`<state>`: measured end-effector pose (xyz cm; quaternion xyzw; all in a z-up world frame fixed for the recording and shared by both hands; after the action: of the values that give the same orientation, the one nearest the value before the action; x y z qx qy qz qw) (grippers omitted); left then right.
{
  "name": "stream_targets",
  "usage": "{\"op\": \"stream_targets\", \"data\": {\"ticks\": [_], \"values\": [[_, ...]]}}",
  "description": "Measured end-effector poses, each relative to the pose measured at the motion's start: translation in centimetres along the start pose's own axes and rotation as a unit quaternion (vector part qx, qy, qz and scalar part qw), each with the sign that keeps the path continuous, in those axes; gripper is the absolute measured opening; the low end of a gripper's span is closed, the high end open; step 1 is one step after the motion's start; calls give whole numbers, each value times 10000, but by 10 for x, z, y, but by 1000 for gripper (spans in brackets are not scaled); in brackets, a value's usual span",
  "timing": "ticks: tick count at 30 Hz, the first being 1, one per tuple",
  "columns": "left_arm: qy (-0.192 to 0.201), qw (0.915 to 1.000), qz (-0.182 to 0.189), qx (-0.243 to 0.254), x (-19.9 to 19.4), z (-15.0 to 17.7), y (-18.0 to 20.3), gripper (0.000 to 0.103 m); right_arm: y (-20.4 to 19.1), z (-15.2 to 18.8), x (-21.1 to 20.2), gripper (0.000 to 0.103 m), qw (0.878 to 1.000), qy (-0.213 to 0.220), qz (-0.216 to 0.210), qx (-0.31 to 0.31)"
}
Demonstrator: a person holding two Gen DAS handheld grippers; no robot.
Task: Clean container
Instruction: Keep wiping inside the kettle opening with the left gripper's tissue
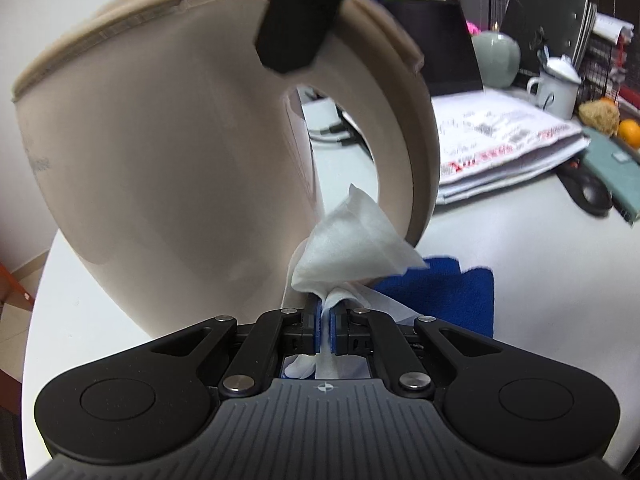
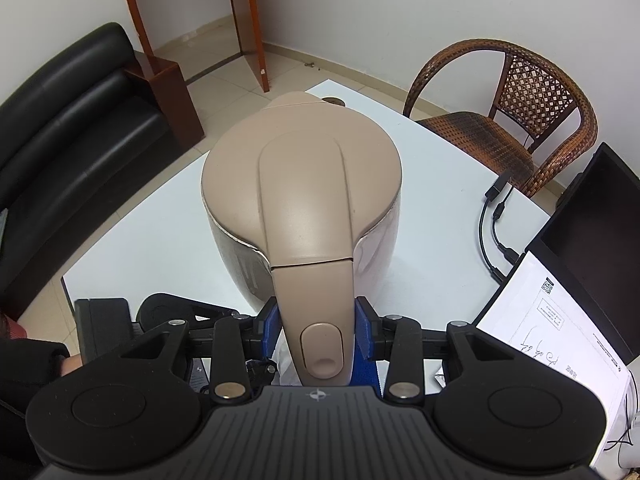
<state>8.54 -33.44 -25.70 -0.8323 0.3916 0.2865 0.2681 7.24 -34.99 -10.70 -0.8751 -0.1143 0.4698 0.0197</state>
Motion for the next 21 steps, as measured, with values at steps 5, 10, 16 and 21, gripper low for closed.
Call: {"op": "stream_targets", "data": {"ticks": [5,10,16,21], "values": [[303,9995,11,33,-12,-12,4,4,-1,-1,0,40,10000,6,2,3],[418,9990,-36,162,-14,-24,7,4,-9,8,-1,40,10000,4,-13,-5],[522,9981,-98,314,-10,-22,8,3,-2,4,-1,40,10000,2,-24,0],[556,9978,-114,332,-11,-20,9,3,1,2,-1,40,10000,0,-25,-4]]}}
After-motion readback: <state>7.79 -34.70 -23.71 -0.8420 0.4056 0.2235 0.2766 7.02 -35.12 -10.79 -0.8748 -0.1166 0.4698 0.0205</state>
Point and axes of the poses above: each gripper's, at about its wrist camera, not at the fingertips, and x roughly the way its jaws point, y to its right, z to its underside, the point moved 9 cm from there along x, roughly the way its jaws point, and after that the axes turned 1 degree about -z, right-handed, at the moved point
